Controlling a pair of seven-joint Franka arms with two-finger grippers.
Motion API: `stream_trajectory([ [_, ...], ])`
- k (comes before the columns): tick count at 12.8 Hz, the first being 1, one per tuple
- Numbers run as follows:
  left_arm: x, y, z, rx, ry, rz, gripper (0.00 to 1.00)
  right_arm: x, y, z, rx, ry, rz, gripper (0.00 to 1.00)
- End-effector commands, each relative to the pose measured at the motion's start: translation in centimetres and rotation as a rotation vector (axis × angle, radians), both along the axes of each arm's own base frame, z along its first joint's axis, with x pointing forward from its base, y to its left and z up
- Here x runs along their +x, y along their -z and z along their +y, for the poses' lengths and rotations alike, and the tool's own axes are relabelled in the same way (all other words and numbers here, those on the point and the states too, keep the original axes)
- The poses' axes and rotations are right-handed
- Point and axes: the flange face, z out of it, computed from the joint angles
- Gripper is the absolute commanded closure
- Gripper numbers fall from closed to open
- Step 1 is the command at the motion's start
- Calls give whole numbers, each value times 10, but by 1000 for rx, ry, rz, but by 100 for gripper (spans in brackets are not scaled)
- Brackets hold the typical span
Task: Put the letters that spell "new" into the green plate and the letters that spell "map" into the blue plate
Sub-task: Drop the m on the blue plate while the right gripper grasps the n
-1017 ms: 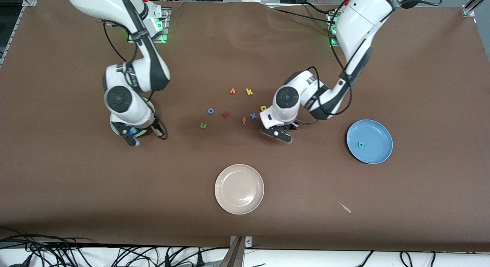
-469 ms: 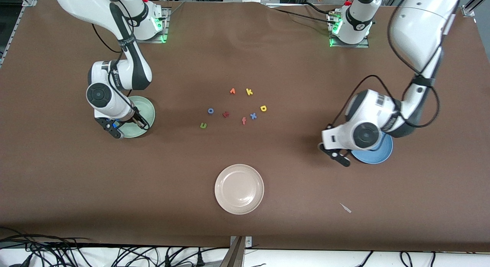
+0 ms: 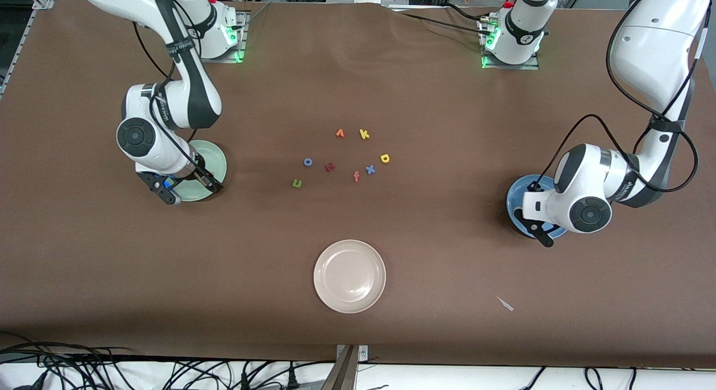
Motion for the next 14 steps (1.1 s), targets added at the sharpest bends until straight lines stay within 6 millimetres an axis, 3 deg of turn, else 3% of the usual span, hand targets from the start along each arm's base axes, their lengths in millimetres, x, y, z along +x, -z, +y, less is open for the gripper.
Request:
stream_trajectory([
  [1, 10, -21, -21, 11, 63, -34, 0, 7, 10, 69, 16, 93, -11, 1],
  [2, 9, -24, -39, 23, 9, -47, 0, 5, 15, 86, 25, 79, -26, 1],
  [4, -1, -21, -68, -10, -262, -38, 0, -2, 36, 121, 43, -78, -74, 1],
  [7, -21, -25, -154, 43, -494, -78, 0, -12, 58, 155, 57, -168, -127, 1],
  [9, -40, -14, -193, 54, -609, -90, 0, -17, 75, 165, 56, -179, -131, 2],
  [14, -96, -11, -277, 77, -835, -141, 0, -33, 102, 185, 59, -210, -121, 21],
])
